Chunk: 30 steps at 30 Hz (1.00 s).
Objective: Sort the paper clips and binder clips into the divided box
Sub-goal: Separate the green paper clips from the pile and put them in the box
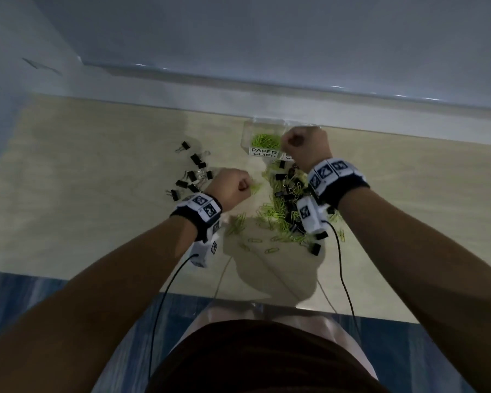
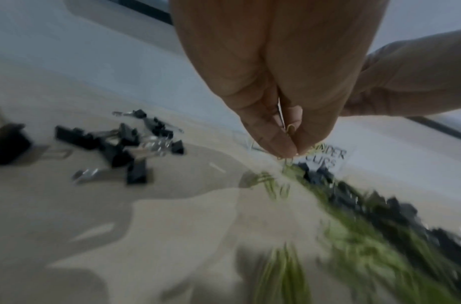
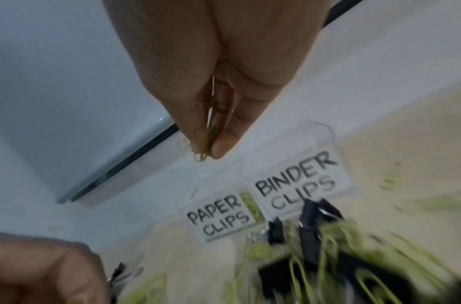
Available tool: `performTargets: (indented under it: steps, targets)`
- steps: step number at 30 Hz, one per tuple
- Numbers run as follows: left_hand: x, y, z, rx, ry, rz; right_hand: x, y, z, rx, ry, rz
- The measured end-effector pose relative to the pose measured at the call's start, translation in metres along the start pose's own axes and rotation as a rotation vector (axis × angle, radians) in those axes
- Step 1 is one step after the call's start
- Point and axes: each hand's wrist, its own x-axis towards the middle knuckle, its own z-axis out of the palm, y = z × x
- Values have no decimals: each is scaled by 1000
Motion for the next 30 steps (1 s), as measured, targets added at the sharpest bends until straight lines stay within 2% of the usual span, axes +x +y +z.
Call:
performTargets:
  steps: [5, 9, 13, 17, 19, 20, 23, 25, 30]
  targets:
    - [42, 33, -35, -68, 183, 19, 36, -5, 2, -213, -34, -23]
    - [85, 51, -48, 24, 236, 44, 7, 11, -7, -264, -68, -44]
    - [105, 59, -39, 187, 130, 75, -50, 44, -11, -341, -237, -12]
    - [97, 60, -24, 303, 104, 125, -89, 60, -5, -438, -373, -98]
    - [77, 60, -12, 297, 102, 194, -96, 61, 1, -497, -355, -102]
    - [66, 59, -5, 295, 55, 237, -97, 61, 4, -529, -325, -85]
    - [37, 54, 19, 358, -188, 320, -100, 61, 17, -570, -249, -18]
    - [31, 49, 30, 407, -284, 327, -101, 60, 25, -581, -254, 37]
    - [27, 39, 43, 490, -275, 322, -100, 60, 32, -558, -229, 61]
